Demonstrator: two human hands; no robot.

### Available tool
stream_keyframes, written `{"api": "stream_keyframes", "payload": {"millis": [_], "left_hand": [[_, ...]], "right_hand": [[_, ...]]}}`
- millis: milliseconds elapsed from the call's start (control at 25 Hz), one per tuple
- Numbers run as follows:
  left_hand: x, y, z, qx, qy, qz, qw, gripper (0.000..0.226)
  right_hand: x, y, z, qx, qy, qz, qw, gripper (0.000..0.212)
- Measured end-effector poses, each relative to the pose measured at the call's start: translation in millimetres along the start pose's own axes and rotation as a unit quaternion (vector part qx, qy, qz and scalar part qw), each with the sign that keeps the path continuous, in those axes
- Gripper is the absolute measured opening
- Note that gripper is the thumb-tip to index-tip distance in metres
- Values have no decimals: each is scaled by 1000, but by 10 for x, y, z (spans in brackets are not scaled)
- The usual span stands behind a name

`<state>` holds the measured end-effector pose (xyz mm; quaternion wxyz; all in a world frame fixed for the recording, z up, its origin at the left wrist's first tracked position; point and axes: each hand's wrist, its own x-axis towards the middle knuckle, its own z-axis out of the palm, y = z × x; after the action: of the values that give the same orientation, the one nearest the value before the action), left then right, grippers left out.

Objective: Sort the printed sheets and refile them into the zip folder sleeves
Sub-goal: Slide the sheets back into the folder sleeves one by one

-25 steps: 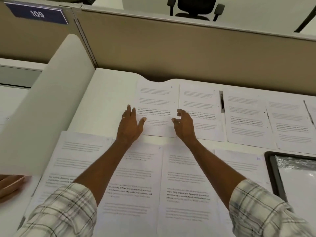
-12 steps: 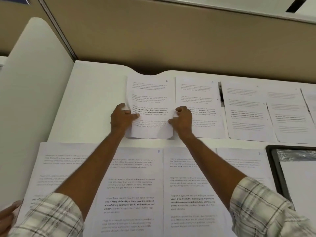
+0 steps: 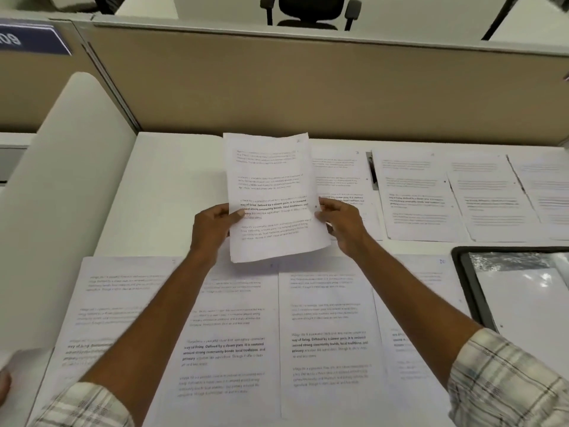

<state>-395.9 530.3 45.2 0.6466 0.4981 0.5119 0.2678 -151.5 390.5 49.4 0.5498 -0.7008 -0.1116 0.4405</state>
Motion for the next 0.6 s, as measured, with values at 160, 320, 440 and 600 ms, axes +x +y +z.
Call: {"api": "stream_keyframes", "payload": {"millis": [160, 320, 440, 600], "left_hand": [[-547, -27, 350, -16, -61, 5, 998, 27], [-1177, -168, 899, -3, -92, 8, 996, 29], [-1661, -307, 1434, 18, -119, 20, 993, 28], [-2427, -546, 2265, 30, -138, 29, 990, 34]], "right_hand": [[-397, 139, -660, 52, -7, -16, 998, 34], [-842, 309, -1467, 75, -6, -24, 997, 34], [-1269, 425, -2186, 100, -9, -44, 994, 29], [-1904, 613, -3270, 121, 12, -51, 991, 29]]}}
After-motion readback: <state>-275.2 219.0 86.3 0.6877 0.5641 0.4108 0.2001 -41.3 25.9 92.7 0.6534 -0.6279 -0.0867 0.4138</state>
